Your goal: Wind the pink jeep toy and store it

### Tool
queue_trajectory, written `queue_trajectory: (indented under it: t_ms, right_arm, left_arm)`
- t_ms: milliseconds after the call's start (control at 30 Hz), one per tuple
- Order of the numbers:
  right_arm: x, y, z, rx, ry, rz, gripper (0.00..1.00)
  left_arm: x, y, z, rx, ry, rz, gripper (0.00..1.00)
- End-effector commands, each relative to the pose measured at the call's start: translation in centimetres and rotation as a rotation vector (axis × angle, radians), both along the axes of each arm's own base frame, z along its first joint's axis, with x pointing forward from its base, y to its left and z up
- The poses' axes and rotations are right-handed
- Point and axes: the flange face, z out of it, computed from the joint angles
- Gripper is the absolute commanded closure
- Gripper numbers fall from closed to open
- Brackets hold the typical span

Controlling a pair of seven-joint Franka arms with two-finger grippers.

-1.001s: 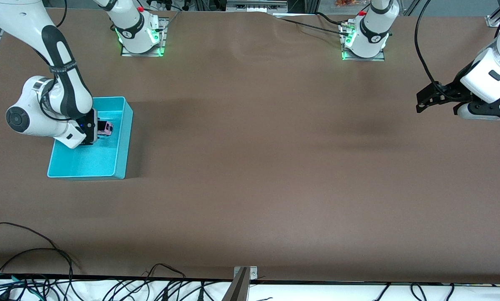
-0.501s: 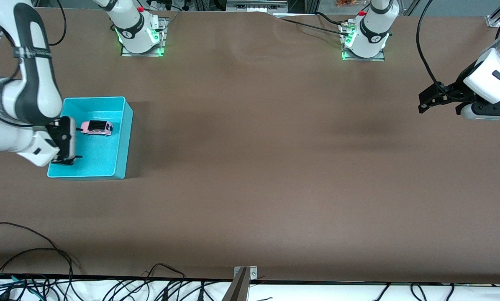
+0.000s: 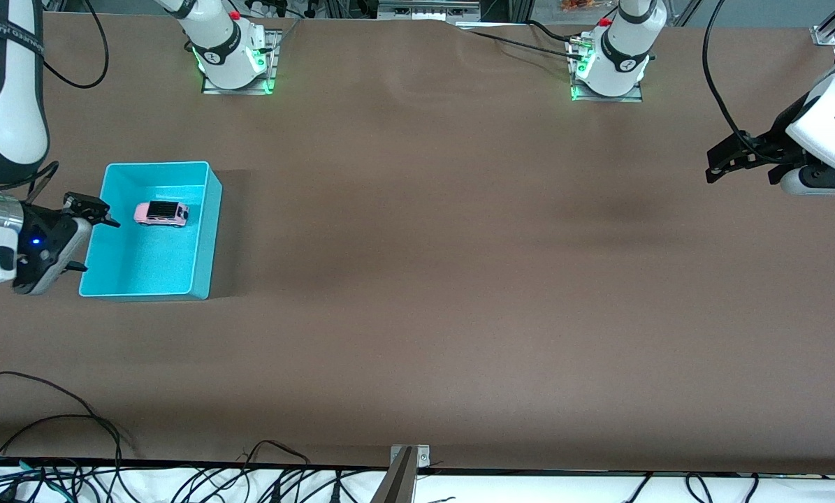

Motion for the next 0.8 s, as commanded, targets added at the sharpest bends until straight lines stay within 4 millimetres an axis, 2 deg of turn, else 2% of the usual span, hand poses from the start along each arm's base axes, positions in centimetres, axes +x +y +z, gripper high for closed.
queue_trajectory:
  t_ms: [0,100,300,567,768]
  right_arm:
    - [0.7,1.9,2.5,-0.020,0.001,-0.358,0.00]
    - [0.9,3.3,3.4,-0.042,-0.013,-0.436,0.00]
    - [0.9,4.0,3.5,-0.046,-0.006,-0.527,0.00]
    - [0.9,7.5,4.7,-0.056,-0.022,-0.659,0.00]
    - [0.8,7.7,5.1,-0.064,-0.019,-0.751,0.00]
  left_arm:
    - [-0.2,-0.2,0.8,-0.001,0.008,0.005,0.00]
    - [-0.2,-0.1,0.8,-0.001,0.009,0.006,0.00]
    - [-0.2,-0.2,0.8,-0.001,0.009,0.005,0.00]
    - [-0.2,-0.2,0.8,-0.001,0.009,0.005,0.00]
    - [-0.2,-0.2,0.8,-0.001,0.009,0.005,0.00]
